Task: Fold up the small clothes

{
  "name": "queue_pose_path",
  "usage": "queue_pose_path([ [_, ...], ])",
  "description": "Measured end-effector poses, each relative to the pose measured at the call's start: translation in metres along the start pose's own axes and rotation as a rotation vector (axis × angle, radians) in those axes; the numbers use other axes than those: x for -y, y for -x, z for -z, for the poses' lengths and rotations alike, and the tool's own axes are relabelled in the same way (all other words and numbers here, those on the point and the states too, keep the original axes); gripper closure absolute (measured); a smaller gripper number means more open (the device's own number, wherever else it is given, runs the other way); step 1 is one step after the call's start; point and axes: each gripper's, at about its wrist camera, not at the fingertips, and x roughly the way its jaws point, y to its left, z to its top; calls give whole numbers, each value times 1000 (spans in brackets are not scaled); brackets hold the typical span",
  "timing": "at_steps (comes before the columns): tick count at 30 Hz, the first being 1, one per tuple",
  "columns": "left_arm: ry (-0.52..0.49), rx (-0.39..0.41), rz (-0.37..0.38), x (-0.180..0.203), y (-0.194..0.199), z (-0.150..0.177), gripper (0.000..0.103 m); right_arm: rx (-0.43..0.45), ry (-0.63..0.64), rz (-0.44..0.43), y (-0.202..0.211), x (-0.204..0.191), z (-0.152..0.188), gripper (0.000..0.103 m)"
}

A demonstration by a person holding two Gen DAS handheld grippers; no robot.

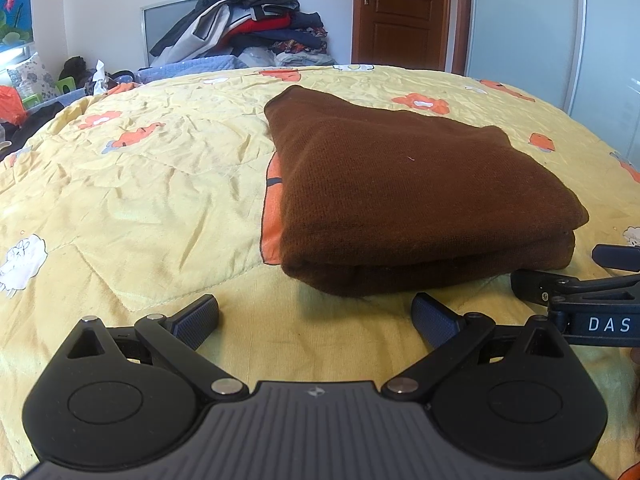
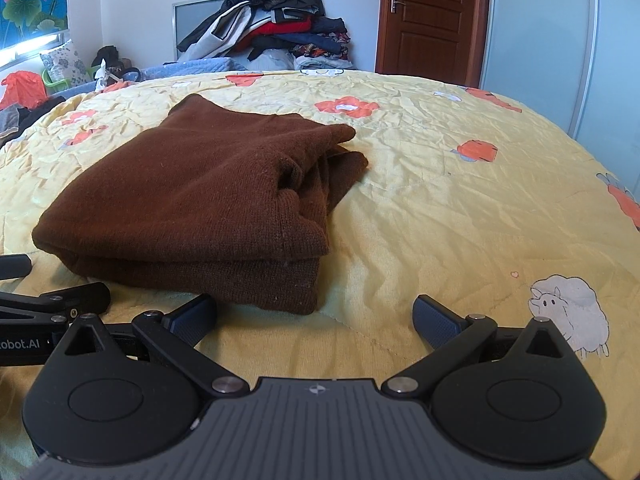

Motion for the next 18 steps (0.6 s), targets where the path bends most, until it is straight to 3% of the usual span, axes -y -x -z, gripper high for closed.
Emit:
queue_pose_path([
  [18, 4, 2, -4, -1, 0, 0, 0, 0, 0, 0, 0, 0, 0, 0],
])
